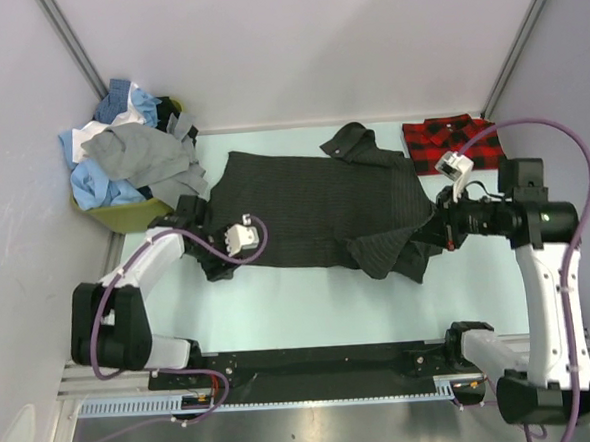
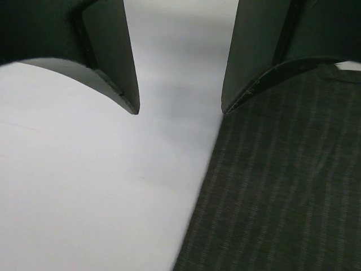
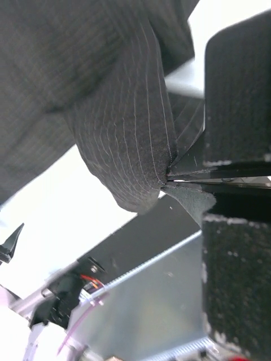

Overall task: Fold and stack the long sleeve shirts
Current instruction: Fold the shirt

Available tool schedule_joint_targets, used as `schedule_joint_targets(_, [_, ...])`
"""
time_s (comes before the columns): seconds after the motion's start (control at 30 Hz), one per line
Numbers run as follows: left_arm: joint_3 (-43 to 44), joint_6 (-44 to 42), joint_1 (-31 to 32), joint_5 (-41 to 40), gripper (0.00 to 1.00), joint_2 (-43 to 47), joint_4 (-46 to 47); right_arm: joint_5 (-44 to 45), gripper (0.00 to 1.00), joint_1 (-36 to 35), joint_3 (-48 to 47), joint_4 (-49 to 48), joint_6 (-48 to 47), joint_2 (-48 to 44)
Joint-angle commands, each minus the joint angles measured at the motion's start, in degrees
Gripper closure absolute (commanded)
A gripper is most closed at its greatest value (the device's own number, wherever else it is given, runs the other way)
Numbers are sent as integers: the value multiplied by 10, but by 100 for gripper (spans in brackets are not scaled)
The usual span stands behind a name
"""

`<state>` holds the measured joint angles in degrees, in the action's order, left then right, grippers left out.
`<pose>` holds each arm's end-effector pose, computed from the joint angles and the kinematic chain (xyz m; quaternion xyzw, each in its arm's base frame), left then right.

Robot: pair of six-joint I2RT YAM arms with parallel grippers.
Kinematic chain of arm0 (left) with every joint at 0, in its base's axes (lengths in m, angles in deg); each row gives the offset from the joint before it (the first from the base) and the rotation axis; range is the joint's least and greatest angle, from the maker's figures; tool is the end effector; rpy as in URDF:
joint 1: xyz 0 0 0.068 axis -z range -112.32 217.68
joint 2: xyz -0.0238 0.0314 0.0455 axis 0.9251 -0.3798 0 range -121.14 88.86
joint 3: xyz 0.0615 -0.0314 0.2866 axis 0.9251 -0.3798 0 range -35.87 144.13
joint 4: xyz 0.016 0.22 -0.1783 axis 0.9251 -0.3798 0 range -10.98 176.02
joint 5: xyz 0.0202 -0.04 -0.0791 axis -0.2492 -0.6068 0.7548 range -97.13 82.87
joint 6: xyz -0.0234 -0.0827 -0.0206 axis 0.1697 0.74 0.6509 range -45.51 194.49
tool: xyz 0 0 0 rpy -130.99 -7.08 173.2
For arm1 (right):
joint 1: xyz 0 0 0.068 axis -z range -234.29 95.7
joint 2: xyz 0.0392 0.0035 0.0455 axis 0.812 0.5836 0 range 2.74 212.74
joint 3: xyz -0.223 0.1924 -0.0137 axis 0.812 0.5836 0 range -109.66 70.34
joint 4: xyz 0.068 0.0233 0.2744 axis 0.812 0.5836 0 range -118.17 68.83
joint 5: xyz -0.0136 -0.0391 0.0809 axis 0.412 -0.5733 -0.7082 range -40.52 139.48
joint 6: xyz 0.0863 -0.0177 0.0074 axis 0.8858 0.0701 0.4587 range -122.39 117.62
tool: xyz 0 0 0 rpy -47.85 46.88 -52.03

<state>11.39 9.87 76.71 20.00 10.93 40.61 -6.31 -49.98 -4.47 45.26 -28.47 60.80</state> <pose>0.2475 -0.0756 0.1688 0.6012 0.7553 -0.1510 0.2128 0.1776 0.0518 0.3929 -0.2916 0.8061 0.3661 0.3620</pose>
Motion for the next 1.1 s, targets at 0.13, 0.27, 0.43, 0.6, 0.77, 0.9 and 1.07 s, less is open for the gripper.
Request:
schedule_joint_targets(0.13, [142,-50,-23,26,33,-114,22,89,100,-9,-52,-8,92,-131])
schedule_joint_targets(0.27, [200,-44,-23,24,31,-172,23,119,100,-14,-34,-32,137,-167])
schedule_joint_targets(0.43, [259,-74,-23,18,31,-241,-17,131,100,-6,-32,-35,140,-167])
schedule_joint_targets(0.6, [259,-107,-23,17,33,-256,-51,133,100,-4,-32,-34,140,-170])
schedule_joint_targets(0.77, [271,-156,-24,37,46,-260,-149,138,100,-3,-32,-34,139,-168])
schedule_joint_targets(0.9, [256,-157,-29,46,75,-226,-166,175,100,-4,-39,-27,133,-173])
schedule_joint_targets(1.07, [206,-141,-31,49,100,-130,-182,220,100,-5,-52,-20,135,-175])
